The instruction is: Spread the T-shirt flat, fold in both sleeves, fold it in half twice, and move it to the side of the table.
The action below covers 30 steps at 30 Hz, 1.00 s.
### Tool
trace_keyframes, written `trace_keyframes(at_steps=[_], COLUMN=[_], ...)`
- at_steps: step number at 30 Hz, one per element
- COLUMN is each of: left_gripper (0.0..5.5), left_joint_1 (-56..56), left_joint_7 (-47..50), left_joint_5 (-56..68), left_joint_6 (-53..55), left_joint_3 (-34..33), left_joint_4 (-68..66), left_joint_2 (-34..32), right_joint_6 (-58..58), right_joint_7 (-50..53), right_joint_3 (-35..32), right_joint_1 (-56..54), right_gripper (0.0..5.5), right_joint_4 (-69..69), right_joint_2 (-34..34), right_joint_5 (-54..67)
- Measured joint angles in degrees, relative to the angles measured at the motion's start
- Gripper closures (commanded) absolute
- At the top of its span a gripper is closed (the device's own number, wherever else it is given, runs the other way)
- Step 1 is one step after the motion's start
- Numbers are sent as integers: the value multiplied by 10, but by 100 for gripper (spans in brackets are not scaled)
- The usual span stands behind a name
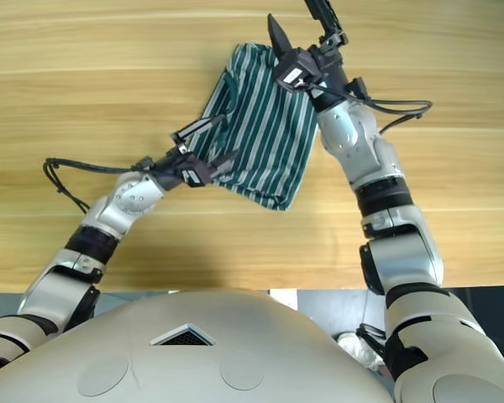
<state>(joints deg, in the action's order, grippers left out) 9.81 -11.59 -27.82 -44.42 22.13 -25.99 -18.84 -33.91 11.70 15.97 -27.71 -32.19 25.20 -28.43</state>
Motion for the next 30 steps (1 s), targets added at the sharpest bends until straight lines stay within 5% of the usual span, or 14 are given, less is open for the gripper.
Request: trace_keyframes(at_steps=[15, 30], left_gripper=[189, 189], left_joint_1=[-20, -12], left_joint_7=[110, 154], left_joint_5=[-11, 102], left_joint_6=[151, 86], left_joint_3=[-75, -150], left_joint_4=[-26, 44], left_joint_2=[-26, -12], right_joint_6=[-1, 55], right_joint_7=[6, 65], right_joint_3=[-5, -13], right_joint_1=[-3, -1], right_gripper=[240, 240], right_joint_4=[-23, -60], right_joint_2=[-11, 9], right_joint_5=[-10, -86])
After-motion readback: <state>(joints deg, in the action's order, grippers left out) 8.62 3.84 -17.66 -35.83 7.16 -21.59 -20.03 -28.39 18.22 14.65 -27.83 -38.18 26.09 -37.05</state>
